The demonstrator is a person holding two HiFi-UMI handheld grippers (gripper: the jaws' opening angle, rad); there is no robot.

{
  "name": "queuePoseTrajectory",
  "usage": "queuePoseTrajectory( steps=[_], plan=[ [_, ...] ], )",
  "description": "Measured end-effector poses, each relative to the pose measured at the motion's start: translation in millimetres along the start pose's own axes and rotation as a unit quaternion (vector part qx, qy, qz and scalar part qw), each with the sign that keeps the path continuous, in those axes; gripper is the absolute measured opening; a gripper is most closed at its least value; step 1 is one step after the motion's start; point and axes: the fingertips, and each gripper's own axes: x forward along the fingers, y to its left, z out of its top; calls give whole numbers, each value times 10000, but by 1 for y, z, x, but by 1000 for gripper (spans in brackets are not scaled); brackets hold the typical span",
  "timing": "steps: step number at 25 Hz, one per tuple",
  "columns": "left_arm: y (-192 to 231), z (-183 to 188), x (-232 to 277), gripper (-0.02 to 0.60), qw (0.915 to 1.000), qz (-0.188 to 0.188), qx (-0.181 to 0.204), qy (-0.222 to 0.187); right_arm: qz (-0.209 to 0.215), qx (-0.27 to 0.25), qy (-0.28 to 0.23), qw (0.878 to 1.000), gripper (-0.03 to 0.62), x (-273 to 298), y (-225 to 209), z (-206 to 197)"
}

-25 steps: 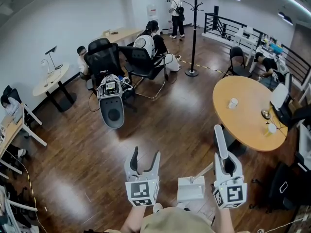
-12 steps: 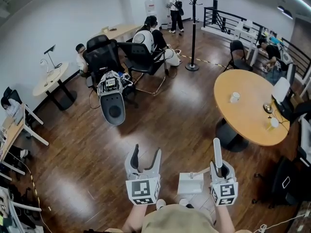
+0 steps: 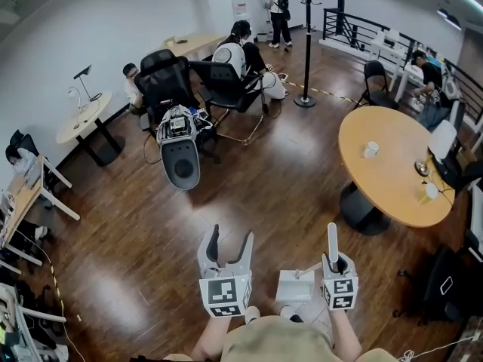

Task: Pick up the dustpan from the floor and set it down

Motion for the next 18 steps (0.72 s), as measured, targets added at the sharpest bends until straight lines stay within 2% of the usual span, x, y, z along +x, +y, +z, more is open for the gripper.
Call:
queuePoseTrajectory(
  steps=[13,18],
  plan=[
    [21,-6,-12,296,9994,333,2,85,184,-30,552,9983,114,38,0,-45],
    [24,-10,-17,295,9991,408,-1,145,122,60,815,9966,114,50,-7,-70]
  ],
)
